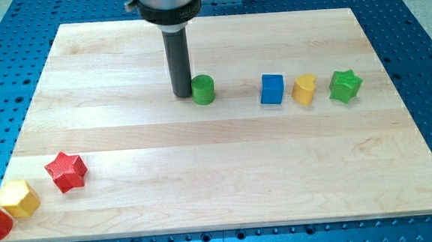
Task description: Move the red star towards the center
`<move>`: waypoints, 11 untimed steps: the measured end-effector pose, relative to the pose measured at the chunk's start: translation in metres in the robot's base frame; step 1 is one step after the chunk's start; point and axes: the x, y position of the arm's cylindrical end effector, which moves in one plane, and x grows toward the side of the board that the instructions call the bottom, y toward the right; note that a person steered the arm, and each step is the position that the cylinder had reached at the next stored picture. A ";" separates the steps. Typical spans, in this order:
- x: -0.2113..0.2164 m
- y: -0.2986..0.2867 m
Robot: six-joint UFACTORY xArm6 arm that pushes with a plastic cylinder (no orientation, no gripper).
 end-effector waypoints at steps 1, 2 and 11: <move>-0.007 0.016; -0.005 0.026; 0.166 -0.169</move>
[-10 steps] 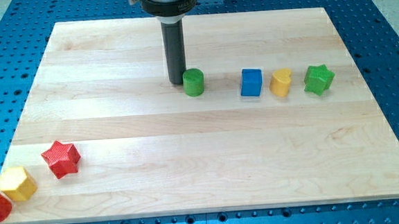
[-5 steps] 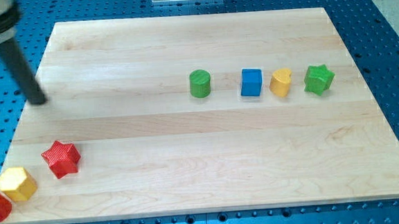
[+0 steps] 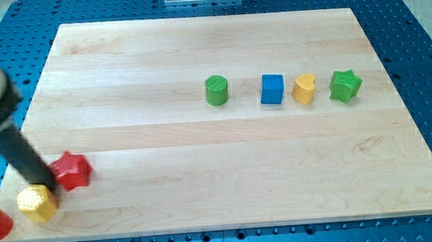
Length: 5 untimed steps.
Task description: Move the red star towards the center
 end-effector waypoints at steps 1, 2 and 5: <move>-0.004 0.073; -0.019 0.151; -0.009 0.216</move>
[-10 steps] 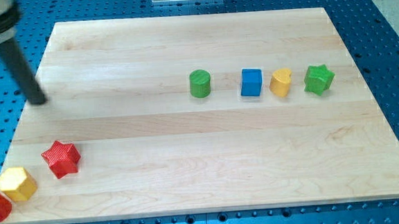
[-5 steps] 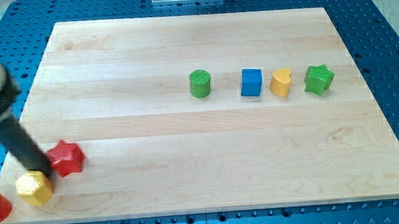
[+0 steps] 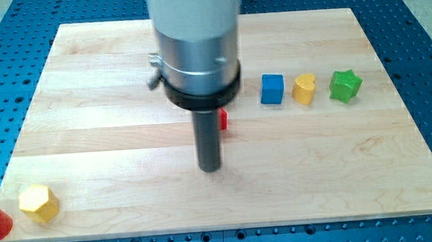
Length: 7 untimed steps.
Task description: Move the red star towards the center
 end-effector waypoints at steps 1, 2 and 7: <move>-0.039 0.053; -0.055 0.040; -0.084 -0.051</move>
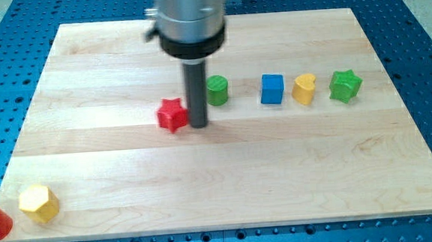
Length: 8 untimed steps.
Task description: Move the red star towards the center
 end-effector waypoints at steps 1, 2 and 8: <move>0.028 -0.027; 0.066 -0.055; 0.002 -0.063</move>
